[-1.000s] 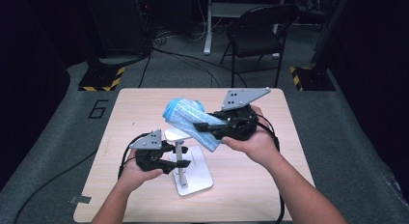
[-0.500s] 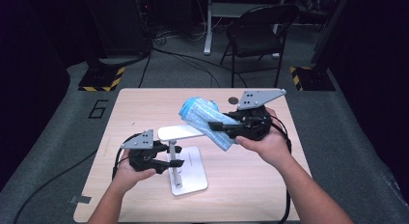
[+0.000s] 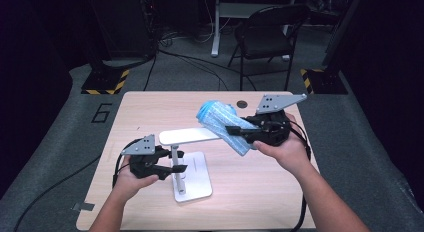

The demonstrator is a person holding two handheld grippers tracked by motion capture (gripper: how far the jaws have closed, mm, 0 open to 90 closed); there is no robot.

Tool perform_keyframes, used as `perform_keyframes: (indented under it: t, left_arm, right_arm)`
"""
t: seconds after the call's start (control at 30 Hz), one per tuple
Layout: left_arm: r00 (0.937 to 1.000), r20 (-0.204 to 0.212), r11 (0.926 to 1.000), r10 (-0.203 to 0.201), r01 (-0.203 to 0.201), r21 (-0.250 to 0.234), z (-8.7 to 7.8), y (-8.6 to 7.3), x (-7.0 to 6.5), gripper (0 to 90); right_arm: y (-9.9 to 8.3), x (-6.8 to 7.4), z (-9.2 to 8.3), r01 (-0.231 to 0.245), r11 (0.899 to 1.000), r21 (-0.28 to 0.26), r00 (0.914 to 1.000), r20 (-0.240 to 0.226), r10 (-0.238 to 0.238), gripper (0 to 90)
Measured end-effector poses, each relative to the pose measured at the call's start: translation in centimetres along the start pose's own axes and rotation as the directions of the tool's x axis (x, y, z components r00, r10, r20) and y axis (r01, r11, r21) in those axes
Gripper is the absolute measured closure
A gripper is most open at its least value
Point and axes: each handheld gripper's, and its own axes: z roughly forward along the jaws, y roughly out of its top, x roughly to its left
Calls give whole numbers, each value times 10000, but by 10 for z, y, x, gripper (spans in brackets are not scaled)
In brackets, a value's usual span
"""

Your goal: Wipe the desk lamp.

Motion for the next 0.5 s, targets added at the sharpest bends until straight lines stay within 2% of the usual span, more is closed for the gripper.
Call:
perform_keyframes:
  t: [0.1,0.5]
  left_arm:
    - [9999,-97,9999,-103,103,-49,-2,-1,0,506]
    - [9999,100,10000,-59,59,-70,-2,-2,2,509]
  right_arm:
    - [0,2,0,9,10000,-2,10000,-29,-9,683]
    - [6,6,8,-59,10000,-10,9998,-168,59,680]
